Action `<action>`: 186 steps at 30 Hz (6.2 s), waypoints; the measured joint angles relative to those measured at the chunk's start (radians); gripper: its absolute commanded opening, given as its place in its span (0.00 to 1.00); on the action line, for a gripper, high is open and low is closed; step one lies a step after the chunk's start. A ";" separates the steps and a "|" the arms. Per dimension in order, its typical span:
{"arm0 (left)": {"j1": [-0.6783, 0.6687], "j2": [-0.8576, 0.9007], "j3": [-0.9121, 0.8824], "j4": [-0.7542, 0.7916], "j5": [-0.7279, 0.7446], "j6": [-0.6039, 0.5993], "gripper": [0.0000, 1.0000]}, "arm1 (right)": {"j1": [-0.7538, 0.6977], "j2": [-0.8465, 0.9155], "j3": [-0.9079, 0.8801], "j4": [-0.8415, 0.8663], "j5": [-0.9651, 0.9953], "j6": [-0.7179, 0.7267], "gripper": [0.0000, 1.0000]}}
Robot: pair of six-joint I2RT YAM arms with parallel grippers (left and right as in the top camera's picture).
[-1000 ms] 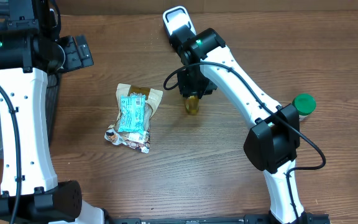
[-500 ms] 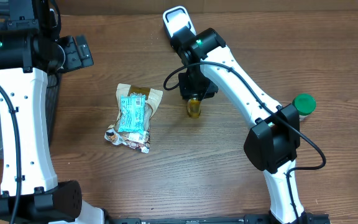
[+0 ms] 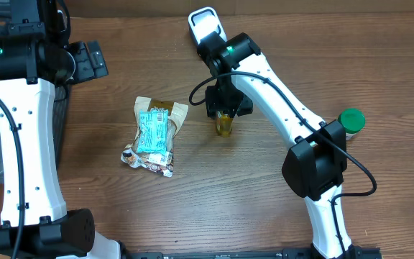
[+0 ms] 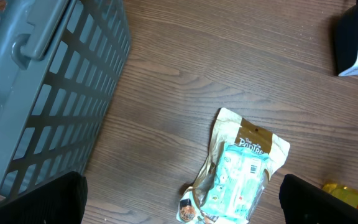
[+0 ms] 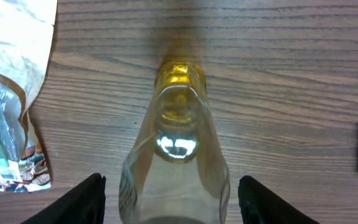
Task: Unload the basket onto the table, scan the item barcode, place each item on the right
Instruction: 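Lower and close the right gripper around the oil bottle's neck, then lift the oil bottle, tilt it sideways, and raise toward scanner, then hold the oil bottle's label in front of the scanner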
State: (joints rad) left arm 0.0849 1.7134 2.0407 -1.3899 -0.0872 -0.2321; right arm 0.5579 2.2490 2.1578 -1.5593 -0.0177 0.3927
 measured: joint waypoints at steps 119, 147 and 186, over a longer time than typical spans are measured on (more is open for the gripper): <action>0.000 0.005 0.000 0.000 0.000 0.000 1.00 | 0.027 -0.535 -0.309 0.749 0.363 -0.377 0.27; 0.000 0.006 0.000 0.000 0.000 0.000 0.99 | -0.016 -0.034 -0.308 1.559 0.607 -1.341 0.25; 0.000 0.006 0.000 0.000 0.000 0.000 1.00 | -0.055 0.154 -0.308 1.753 0.552 -1.177 0.23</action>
State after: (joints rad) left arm 0.0849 1.7191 2.0407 -1.3899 -0.0872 -0.2321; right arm 0.5030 2.4027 1.8496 0.1936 0.5346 -0.7845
